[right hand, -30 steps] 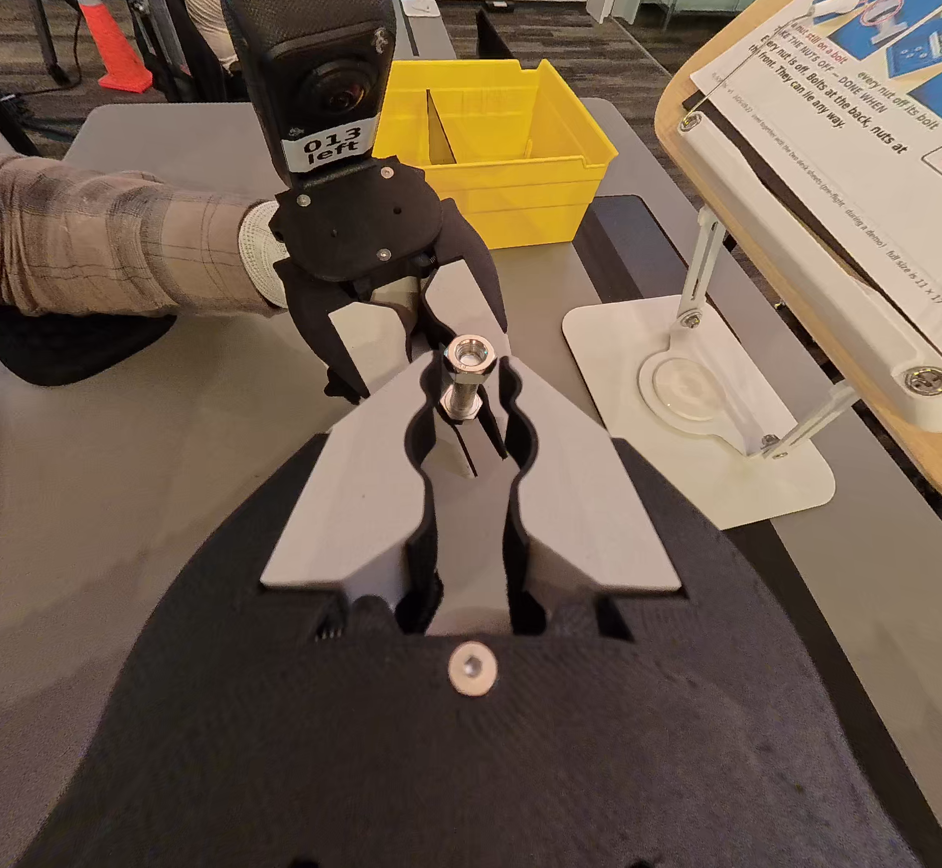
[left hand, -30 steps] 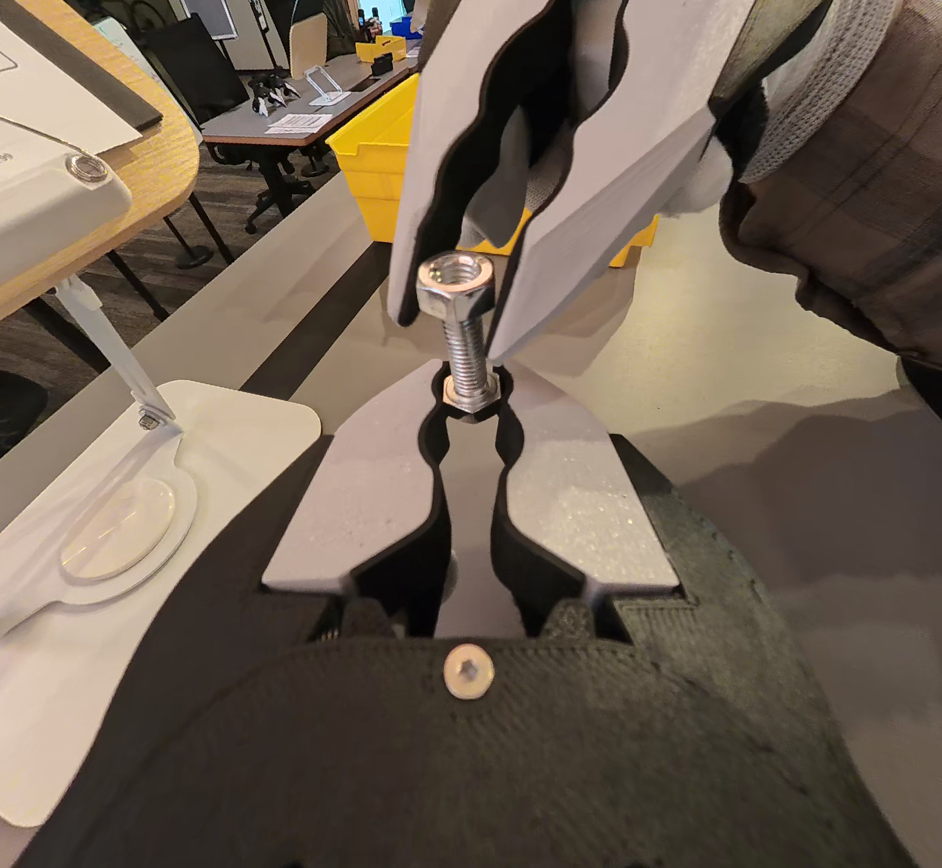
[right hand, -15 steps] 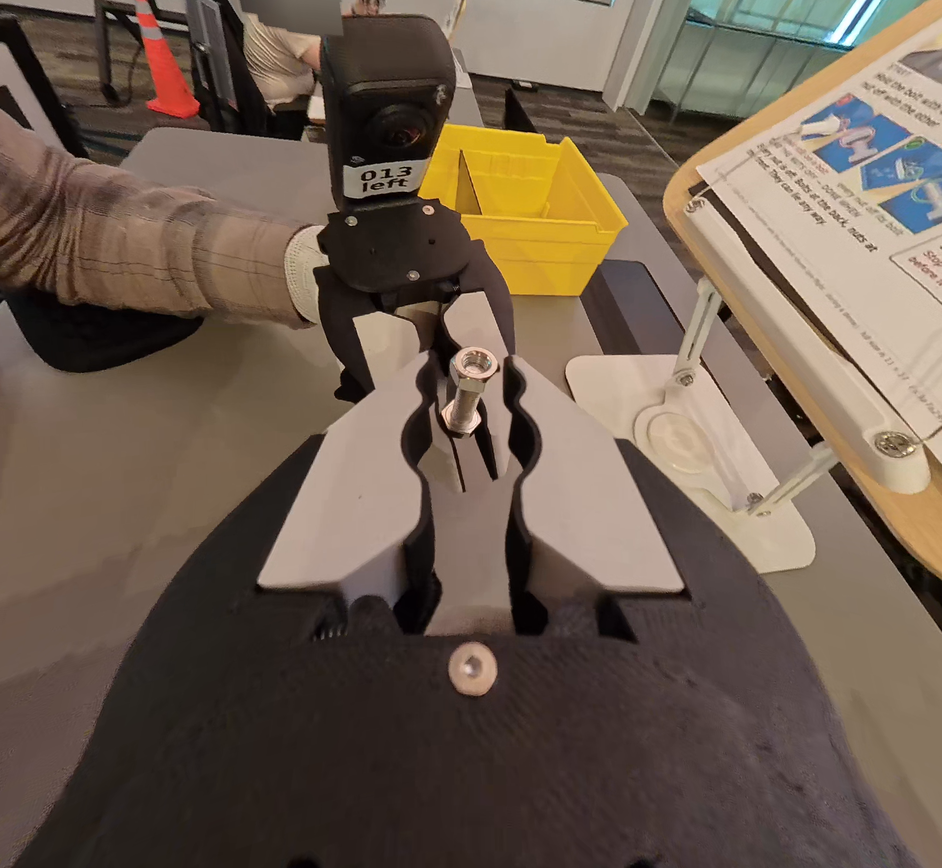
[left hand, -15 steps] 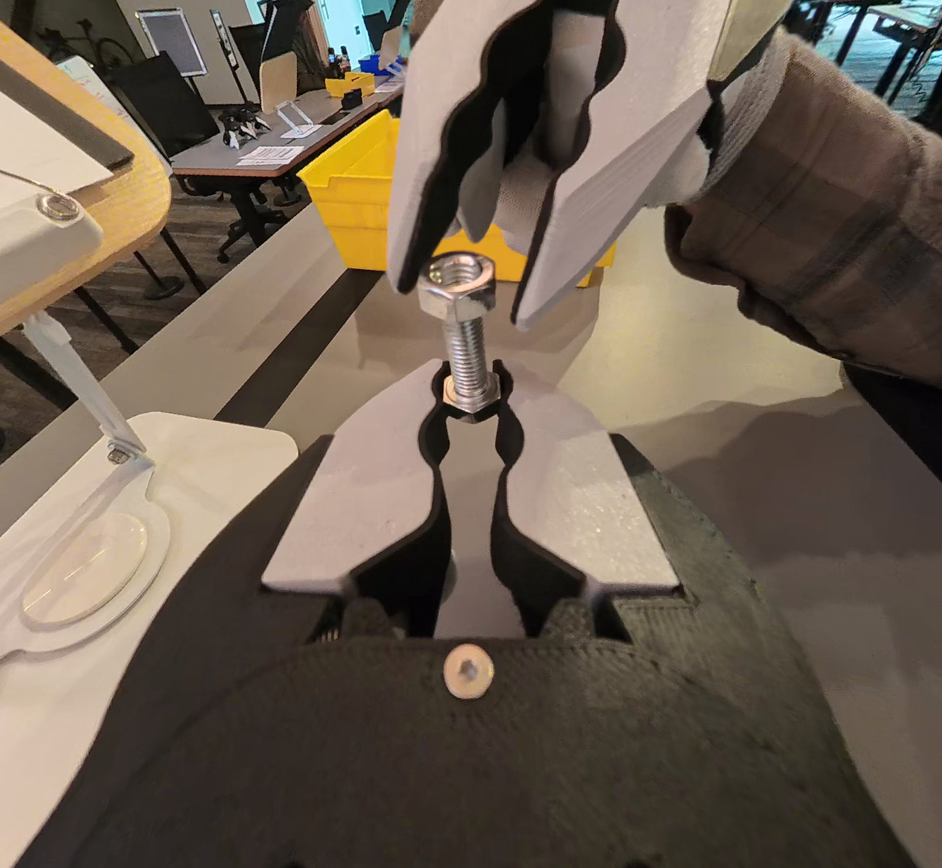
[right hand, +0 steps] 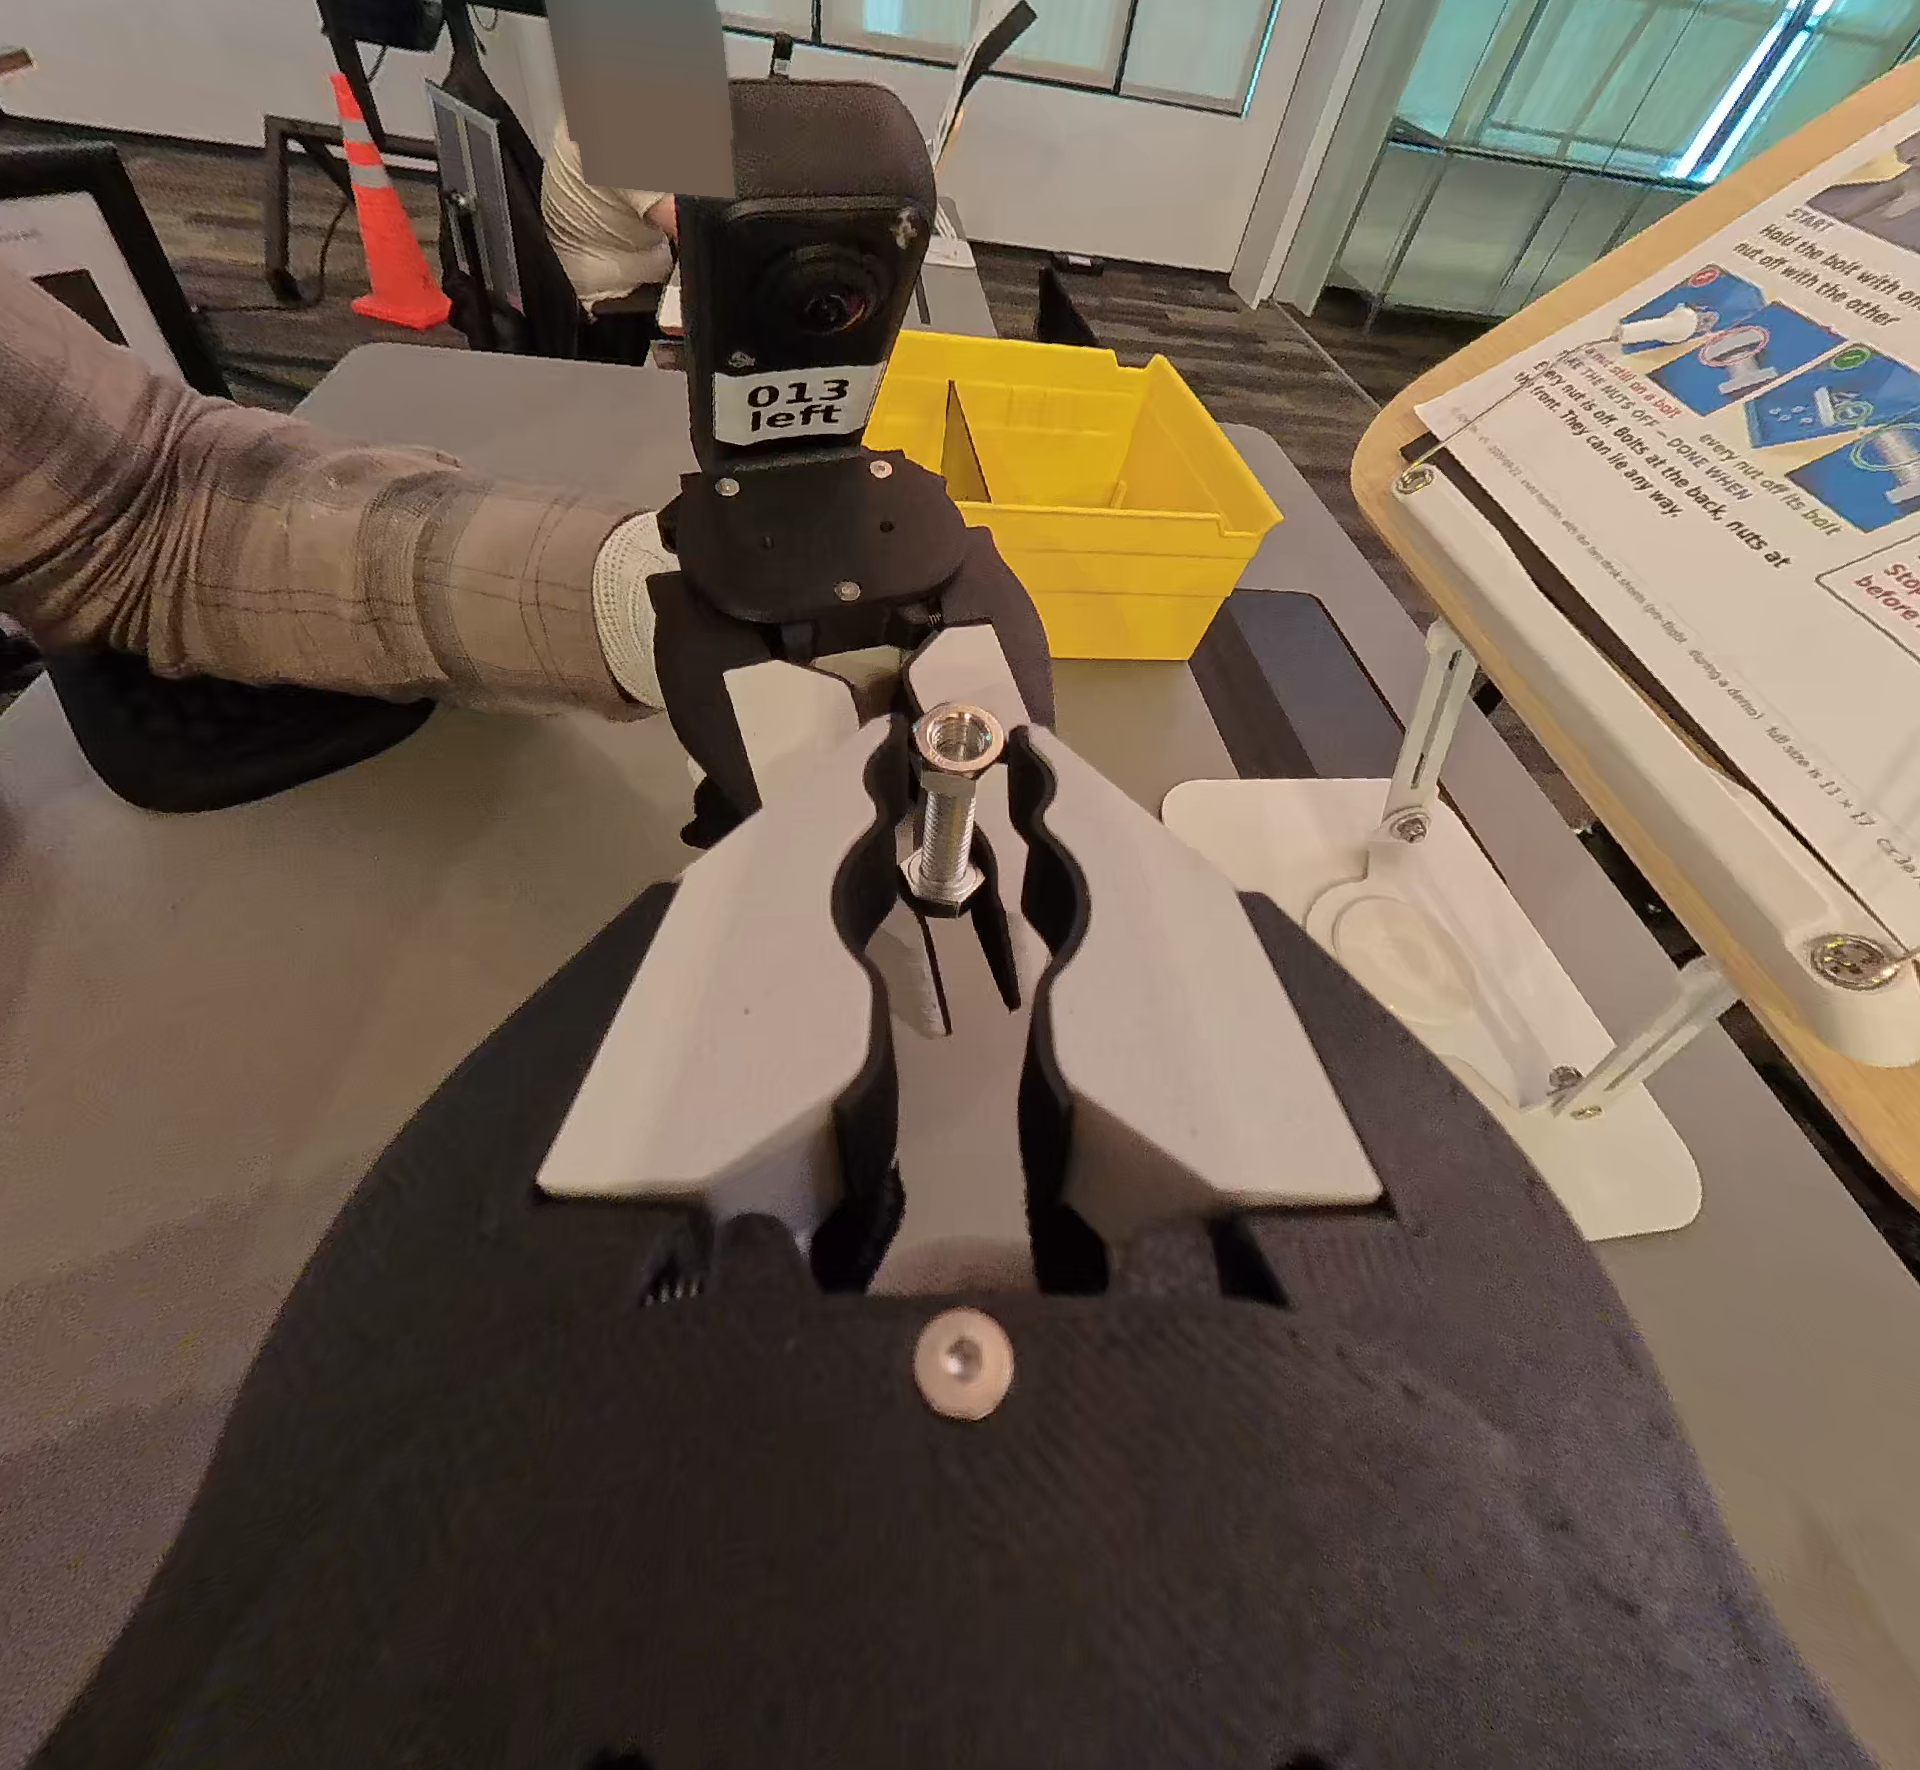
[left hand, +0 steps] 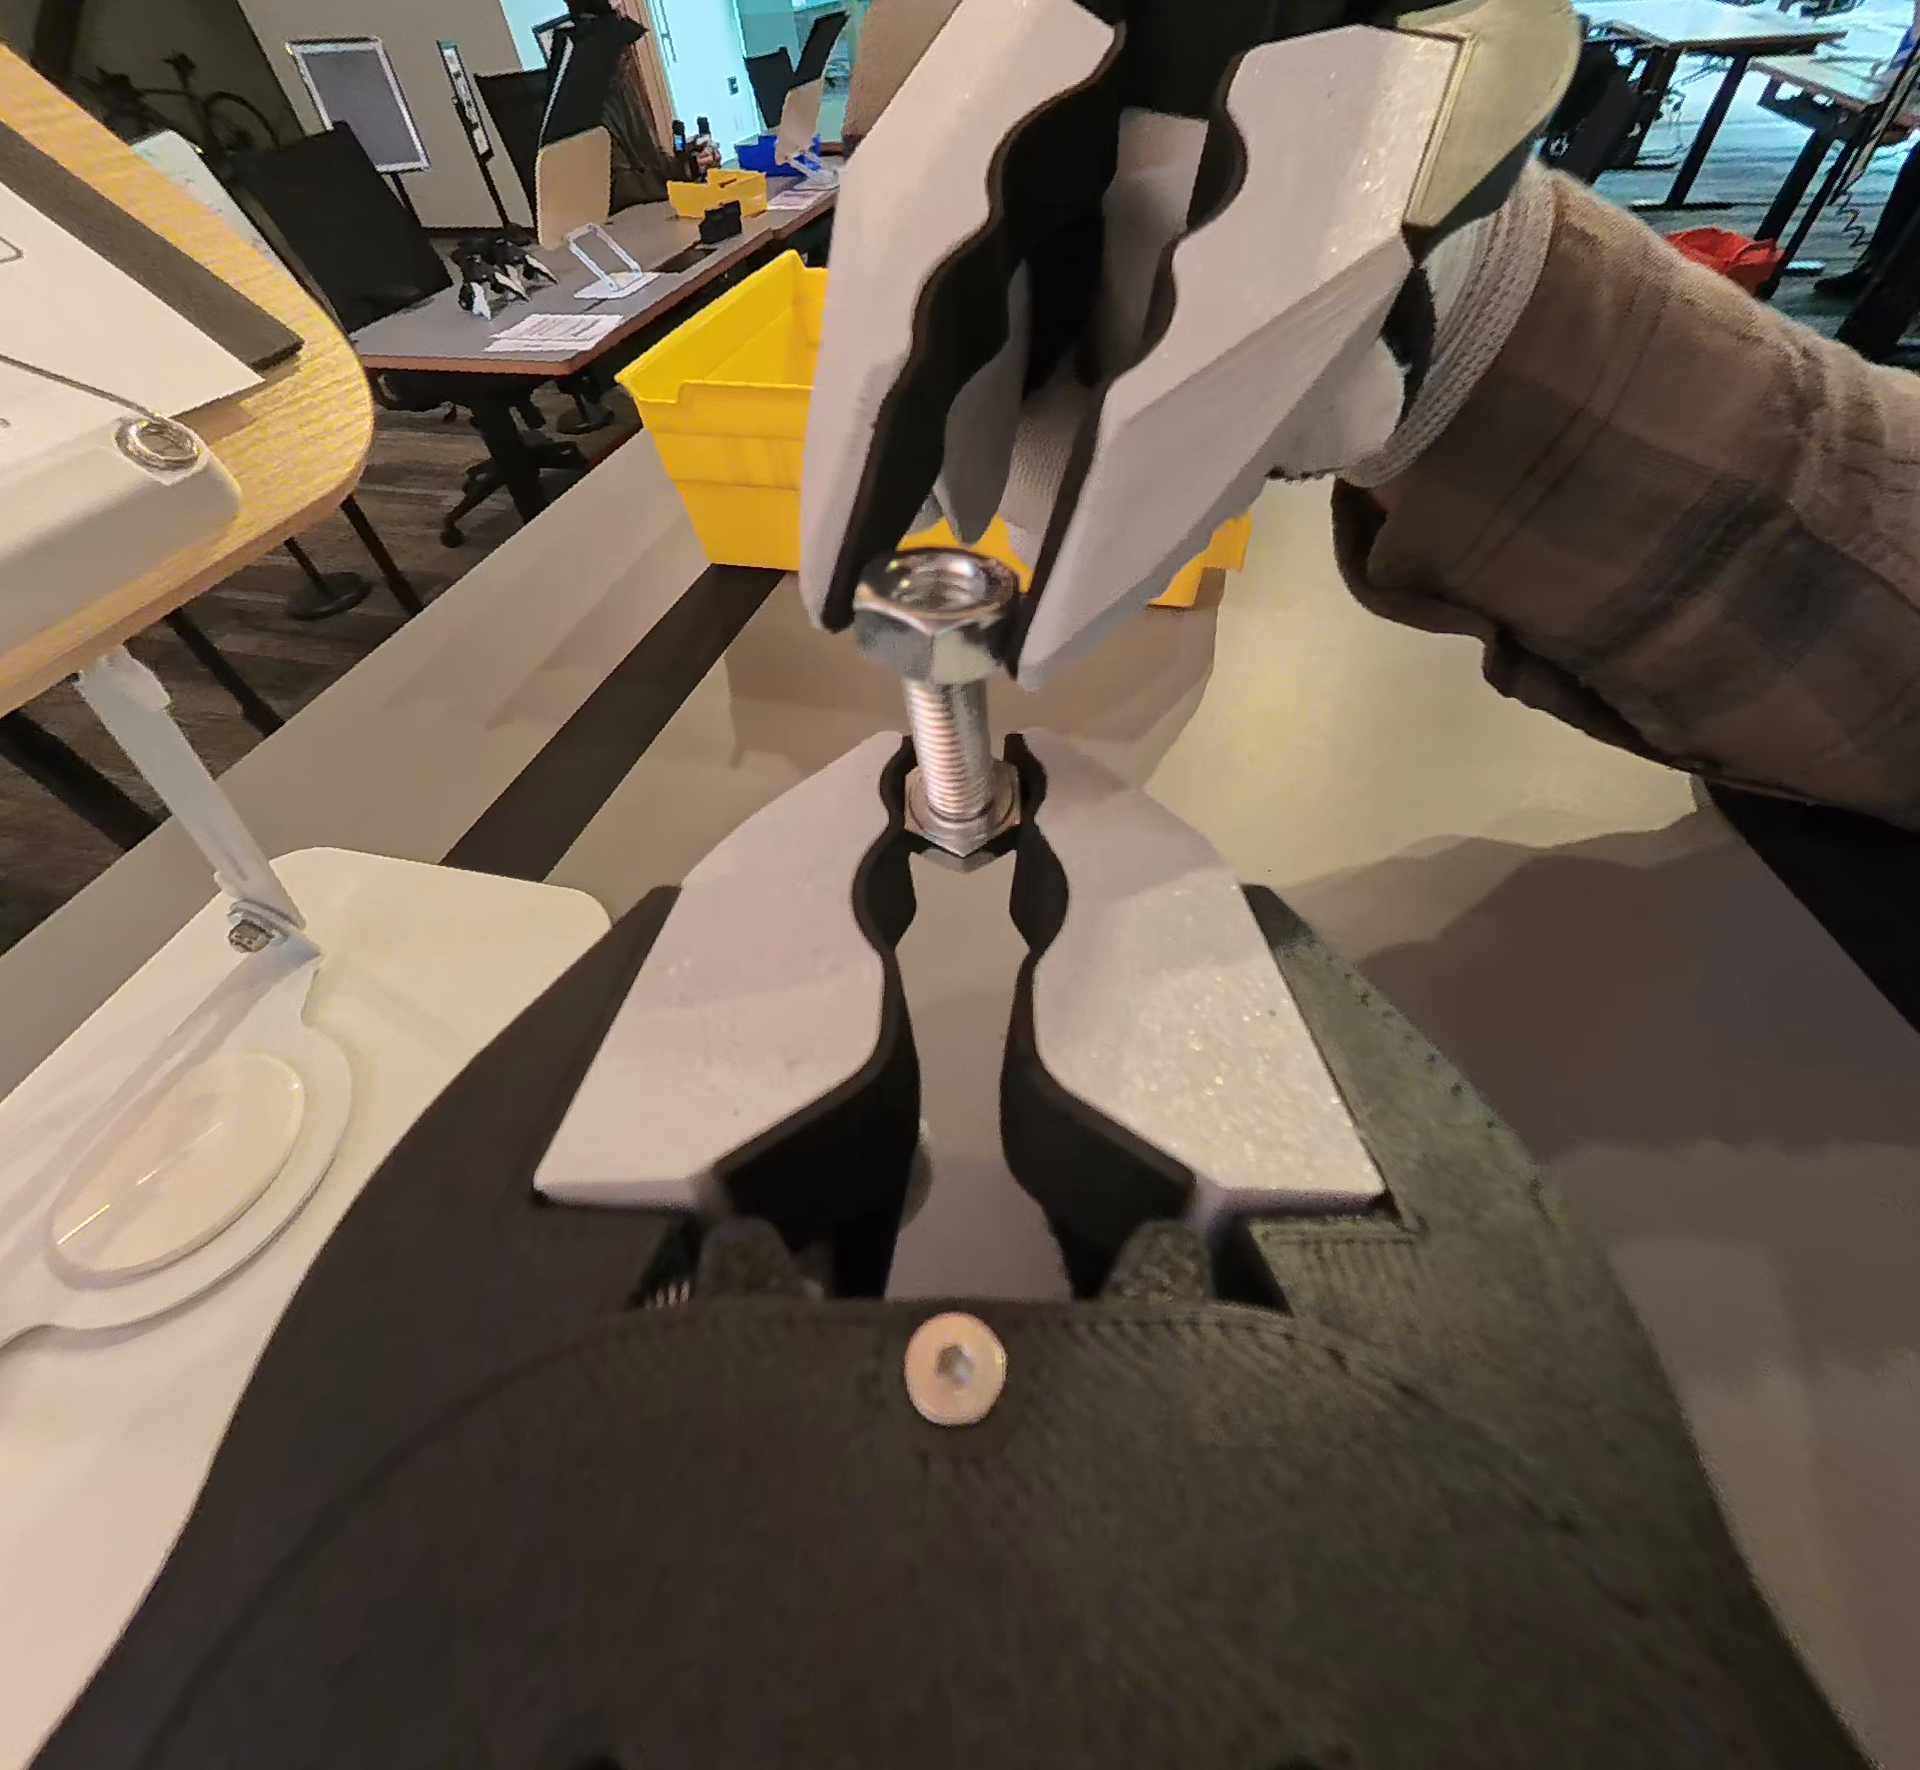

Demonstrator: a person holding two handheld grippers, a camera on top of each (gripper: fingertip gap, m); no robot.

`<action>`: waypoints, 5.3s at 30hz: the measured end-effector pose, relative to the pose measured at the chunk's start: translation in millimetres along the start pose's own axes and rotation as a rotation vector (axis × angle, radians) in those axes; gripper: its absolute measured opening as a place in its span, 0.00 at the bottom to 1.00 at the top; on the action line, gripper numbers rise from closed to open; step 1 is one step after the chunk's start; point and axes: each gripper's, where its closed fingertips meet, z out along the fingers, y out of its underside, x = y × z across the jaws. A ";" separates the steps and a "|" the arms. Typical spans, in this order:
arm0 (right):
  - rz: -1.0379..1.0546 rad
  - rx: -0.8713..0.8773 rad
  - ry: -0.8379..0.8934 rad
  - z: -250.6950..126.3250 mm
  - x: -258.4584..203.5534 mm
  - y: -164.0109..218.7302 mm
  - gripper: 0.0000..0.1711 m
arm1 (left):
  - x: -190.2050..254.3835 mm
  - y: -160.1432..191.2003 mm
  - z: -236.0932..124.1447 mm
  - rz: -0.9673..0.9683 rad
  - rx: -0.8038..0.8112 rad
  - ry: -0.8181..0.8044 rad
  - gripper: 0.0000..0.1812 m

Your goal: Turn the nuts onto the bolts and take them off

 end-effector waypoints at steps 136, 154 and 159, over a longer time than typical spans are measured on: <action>0.270 -0.040 0.505 -19.3 -53.3 34.9 0.10 | 62.0 38.0 -1.6 -0.016 -0.162 0.035 0.08; 0.342 0.045 0.575 -20.0 -52.1 32.8 0.10 | 62.1 35.8 0.3 -0.026 -0.142 0.029 0.08; 0.333 0.044 0.571 -20.7 -53.1 32.1 0.10 | 63.3 34.9 0.8 -0.025 -0.139 0.033 0.08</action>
